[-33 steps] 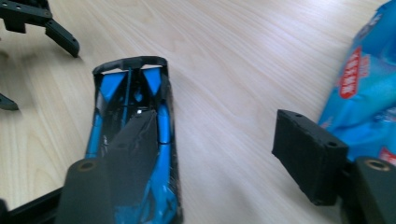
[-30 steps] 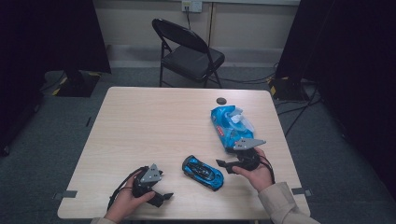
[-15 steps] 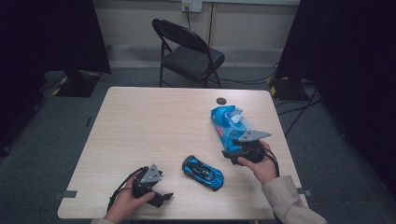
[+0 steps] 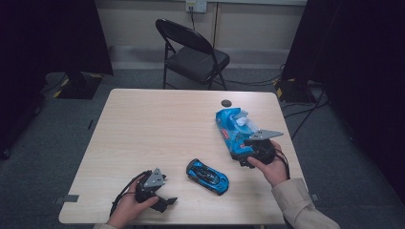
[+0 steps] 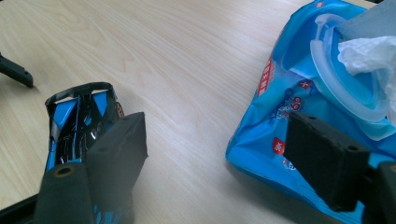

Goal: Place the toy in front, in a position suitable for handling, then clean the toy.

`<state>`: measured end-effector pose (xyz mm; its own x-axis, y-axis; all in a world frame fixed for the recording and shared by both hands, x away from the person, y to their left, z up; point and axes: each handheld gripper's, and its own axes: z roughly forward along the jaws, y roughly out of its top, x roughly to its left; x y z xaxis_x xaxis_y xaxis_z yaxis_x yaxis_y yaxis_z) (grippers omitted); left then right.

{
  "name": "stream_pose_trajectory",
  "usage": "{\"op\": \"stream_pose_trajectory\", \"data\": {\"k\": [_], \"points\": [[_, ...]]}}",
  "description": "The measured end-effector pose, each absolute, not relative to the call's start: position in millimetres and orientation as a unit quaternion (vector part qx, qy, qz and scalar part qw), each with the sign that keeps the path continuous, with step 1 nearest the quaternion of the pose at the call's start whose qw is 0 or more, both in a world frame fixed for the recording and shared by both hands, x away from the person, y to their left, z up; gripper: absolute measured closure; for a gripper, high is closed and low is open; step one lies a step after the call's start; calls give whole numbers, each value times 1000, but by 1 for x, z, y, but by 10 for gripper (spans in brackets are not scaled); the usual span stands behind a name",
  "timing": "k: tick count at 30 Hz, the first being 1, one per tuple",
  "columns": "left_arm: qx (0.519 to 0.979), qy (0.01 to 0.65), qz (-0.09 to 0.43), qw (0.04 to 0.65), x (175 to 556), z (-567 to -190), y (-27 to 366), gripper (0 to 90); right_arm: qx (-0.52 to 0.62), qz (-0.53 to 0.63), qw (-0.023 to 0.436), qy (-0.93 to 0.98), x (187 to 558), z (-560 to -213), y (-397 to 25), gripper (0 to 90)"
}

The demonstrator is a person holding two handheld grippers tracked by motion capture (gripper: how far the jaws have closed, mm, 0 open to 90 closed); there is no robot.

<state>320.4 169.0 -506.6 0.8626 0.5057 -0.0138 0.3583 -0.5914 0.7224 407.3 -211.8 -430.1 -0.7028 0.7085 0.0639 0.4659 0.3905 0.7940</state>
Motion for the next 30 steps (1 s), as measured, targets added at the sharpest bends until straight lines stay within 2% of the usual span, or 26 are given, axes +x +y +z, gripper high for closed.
{"op": "stream_pose_trajectory", "data": {"k": [8,30], "points": [[887,243,95,381,321,-507,169,82,364,420,144,819,416,-424,-215,197],[887,244,95,381,320,-507,169,79,376,387,181,822,455,-415,-230,183]]}}
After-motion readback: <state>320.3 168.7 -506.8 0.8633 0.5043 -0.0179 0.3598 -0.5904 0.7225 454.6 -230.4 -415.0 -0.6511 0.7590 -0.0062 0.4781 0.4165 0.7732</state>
